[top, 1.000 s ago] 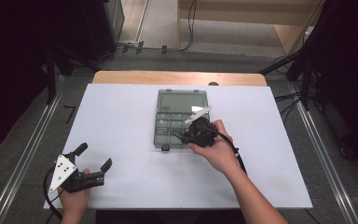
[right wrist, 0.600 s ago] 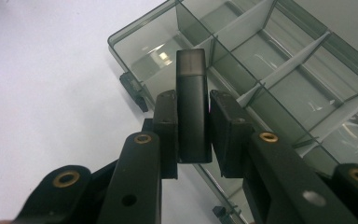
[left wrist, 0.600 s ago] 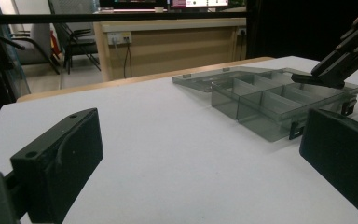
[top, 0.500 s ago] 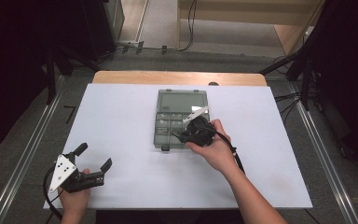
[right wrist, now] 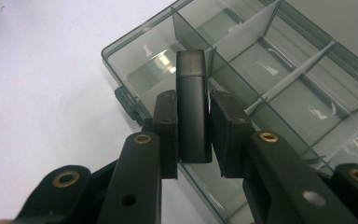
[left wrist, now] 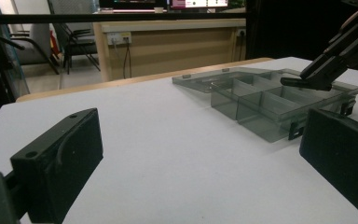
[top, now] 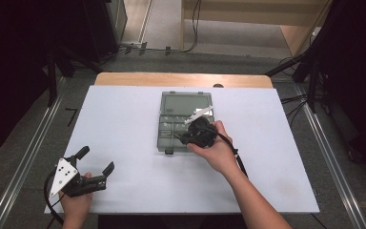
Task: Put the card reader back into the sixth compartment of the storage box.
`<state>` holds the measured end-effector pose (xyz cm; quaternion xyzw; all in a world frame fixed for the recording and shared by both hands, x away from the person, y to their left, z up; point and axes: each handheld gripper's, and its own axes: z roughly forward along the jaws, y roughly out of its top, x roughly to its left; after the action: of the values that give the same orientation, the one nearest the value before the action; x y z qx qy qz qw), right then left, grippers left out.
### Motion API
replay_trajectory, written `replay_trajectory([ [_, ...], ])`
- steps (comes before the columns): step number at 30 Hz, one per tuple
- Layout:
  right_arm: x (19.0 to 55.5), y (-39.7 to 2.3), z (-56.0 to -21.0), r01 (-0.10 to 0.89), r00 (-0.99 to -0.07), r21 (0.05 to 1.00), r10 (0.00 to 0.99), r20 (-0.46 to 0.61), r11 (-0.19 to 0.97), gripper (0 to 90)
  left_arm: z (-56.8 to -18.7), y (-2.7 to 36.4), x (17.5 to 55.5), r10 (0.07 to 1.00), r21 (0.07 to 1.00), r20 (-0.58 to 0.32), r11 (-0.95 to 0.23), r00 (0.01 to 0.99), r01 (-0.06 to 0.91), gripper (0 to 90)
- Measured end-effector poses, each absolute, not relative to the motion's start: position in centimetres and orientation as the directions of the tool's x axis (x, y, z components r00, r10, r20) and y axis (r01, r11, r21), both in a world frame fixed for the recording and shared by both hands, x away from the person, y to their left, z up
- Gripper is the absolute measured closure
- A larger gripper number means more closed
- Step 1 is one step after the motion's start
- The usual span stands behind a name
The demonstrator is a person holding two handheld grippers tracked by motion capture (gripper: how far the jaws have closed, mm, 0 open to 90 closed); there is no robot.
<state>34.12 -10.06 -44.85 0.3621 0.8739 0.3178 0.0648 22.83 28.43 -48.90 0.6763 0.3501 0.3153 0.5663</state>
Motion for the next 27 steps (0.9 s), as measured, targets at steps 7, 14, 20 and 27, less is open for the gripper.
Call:
replay_trajectory([
  [7, 34.1, -10.0, -44.6, 0.581, -0.718, 0.637, 0.688, 0.109, 0.506, 41.9, -48.9, 28.4, 22.8, 0.830, 0.987, 0.030, -0.114, 0.557, 0.117, 0.0],
  [14, 33.3, -11.4, -43.8, 0.548, -0.700, 0.713, 0.706, 0.105, 0.437, 0.0, -48.9, 28.4, 22.8, 0.830, 0.986, 0.031, -0.115, 0.557, 0.116, 0.0],
  [20, 32.3, -13.7, -43.6, 0.507, -0.704, 0.774, 0.701, 0.118, 0.379, 0.0, -48.9, 28.4, 22.8, 0.830, 0.986, 0.033, -0.118, 0.556, 0.117, 0.0],
  [27, 31.0, -15.9, -44.1, 0.496, -0.704, 0.786, 0.700, 0.116, 0.368, 0.0, -48.9, 28.3, 22.8, 0.831, 0.986, 0.034, -0.120, 0.555, 0.119, 0.0],
])
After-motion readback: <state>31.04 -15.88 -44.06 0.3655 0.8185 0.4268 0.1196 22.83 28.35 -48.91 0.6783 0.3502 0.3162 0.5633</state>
